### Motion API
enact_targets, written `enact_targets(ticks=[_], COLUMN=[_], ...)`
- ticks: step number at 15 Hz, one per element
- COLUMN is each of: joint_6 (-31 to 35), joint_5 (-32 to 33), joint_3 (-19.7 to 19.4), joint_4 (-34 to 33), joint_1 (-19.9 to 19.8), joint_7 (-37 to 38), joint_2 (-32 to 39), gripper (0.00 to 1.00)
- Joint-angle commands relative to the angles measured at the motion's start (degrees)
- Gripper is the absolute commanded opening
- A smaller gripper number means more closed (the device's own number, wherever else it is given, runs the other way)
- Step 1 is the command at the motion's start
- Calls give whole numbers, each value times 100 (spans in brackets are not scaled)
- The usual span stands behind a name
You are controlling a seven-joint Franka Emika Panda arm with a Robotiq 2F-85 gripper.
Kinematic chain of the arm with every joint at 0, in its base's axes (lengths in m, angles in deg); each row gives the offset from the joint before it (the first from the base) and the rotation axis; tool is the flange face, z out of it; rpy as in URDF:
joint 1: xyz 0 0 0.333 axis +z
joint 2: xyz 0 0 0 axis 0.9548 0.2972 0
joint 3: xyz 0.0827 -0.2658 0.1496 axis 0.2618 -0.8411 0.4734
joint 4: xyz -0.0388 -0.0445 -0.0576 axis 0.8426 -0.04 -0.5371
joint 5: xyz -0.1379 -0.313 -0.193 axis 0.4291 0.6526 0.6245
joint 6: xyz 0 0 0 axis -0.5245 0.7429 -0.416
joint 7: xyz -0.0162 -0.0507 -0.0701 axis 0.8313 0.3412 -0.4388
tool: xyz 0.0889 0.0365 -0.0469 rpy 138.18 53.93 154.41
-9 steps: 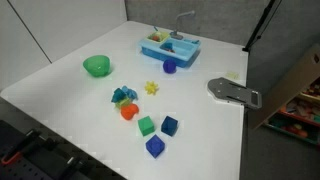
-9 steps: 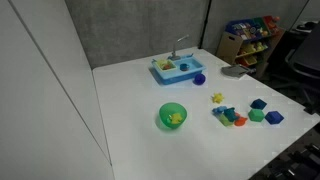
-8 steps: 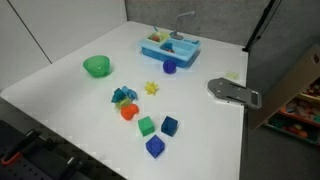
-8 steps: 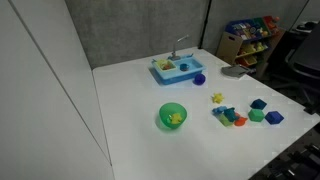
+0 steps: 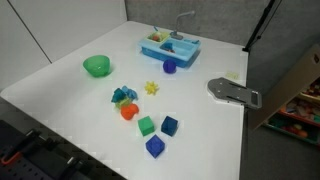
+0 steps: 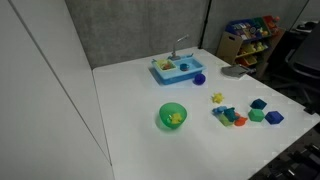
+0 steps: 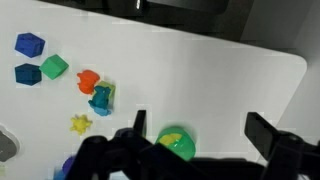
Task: Remove the yellow object from the bowl
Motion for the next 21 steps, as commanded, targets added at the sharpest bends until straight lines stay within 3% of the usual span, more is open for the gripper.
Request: enact_targets(ticks=[1,8,17,21], joint_6=[207,956,1351,1637], joint_5=[224,749,1034,996], joint_3=[-2,-71,-479,-667], joint_4=[-487,-1645,-3302,-3678], joint_1=[-199,-558,-453,-394], joint_7=[27,147,-67,-416], joint_2=[699,2413,4449,5128], gripper=[100,100,100,100])
